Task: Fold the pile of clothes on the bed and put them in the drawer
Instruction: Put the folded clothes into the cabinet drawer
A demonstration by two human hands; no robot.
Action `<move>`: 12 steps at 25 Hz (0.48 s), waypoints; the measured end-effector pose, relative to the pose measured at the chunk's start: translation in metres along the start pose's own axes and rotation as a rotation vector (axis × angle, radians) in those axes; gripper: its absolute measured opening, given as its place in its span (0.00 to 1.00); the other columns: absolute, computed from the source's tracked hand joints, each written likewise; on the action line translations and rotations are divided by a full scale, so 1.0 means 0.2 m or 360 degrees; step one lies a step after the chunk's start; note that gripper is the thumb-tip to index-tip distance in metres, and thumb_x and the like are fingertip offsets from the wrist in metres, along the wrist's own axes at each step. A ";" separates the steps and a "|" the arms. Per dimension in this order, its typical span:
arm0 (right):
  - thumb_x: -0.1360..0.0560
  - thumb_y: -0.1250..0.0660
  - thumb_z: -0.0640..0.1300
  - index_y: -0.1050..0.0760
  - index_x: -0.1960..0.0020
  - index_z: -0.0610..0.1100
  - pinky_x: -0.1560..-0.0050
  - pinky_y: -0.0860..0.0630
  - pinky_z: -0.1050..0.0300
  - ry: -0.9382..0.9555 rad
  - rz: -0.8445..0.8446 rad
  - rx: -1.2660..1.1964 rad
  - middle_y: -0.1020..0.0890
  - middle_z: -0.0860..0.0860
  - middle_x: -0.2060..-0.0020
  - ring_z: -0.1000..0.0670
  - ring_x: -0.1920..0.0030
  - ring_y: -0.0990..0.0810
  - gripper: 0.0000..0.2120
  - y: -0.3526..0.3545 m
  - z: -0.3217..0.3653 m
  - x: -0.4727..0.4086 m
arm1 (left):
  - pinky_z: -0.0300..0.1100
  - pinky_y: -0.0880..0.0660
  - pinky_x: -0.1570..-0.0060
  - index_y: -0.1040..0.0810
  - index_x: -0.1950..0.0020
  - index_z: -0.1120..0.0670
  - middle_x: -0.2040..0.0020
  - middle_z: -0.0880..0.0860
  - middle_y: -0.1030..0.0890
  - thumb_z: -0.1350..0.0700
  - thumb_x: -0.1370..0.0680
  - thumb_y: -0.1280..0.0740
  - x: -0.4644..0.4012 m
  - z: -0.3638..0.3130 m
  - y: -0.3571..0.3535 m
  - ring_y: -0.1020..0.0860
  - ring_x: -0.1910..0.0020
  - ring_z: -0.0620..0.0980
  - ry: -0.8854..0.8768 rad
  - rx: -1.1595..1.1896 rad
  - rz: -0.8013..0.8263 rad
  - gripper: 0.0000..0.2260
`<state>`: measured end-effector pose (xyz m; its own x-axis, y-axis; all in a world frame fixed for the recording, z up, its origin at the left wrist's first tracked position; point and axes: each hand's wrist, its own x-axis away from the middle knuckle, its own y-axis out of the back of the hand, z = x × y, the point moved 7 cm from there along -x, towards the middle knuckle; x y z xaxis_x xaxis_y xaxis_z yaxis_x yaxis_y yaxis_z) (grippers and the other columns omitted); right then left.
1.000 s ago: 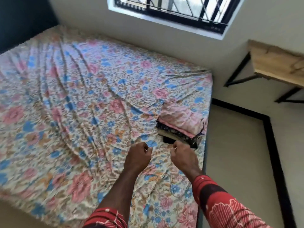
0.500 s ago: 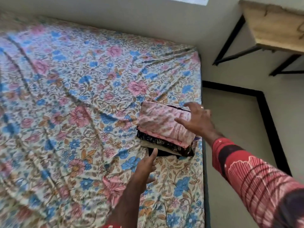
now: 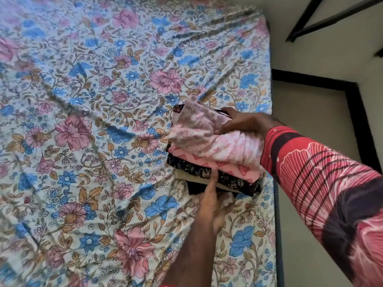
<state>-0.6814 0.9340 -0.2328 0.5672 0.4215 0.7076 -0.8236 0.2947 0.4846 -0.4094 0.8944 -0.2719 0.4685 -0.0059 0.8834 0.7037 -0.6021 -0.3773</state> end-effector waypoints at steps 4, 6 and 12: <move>0.46 0.22 0.72 0.46 0.18 0.49 0.23 0.38 0.41 -0.0102 0.0073 0.0291 0.37 0.46 0.20 0.40 0.23 0.35 0.65 -0.01 0.01 -0.07 | 0.48 0.23 0.54 0.22 0.42 0.56 0.45 0.60 0.17 0.37 0.41 0.22 -0.06 0.03 -0.04 0.21 0.48 0.56 -0.0023 0.0332 -0.0145 0.35; 0.50 0.27 0.79 0.25 0.31 0.45 0.30 0.28 0.43 -0.0127 0.0064 0.0478 0.21 0.46 0.34 0.42 0.36 0.22 0.57 -0.01 0.02 -0.08 | 0.47 0.23 0.56 0.22 0.38 0.58 0.43 0.60 0.16 0.36 0.44 0.20 -0.11 0.04 -0.03 0.20 0.48 0.56 -0.0059 0.0386 -0.0148 0.41; 0.63 0.36 0.88 0.19 0.49 0.46 0.48 0.23 0.52 -0.0052 -0.0079 0.0418 0.16 0.49 0.54 0.47 0.54 0.19 0.58 -0.08 -0.06 -0.06 | 0.60 0.19 0.46 0.32 0.28 0.56 0.39 0.59 0.18 0.32 0.52 0.16 -0.11 0.00 -0.01 0.18 0.43 0.60 -0.0148 0.0334 -0.0225 0.60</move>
<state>-0.6745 0.9338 -0.2549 0.6100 0.3828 0.6938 -0.7700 0.0797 0.6330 -0.4211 0.8953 -0.2910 0.3981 0.1458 0.9057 0.8563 -0.4131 -0.3100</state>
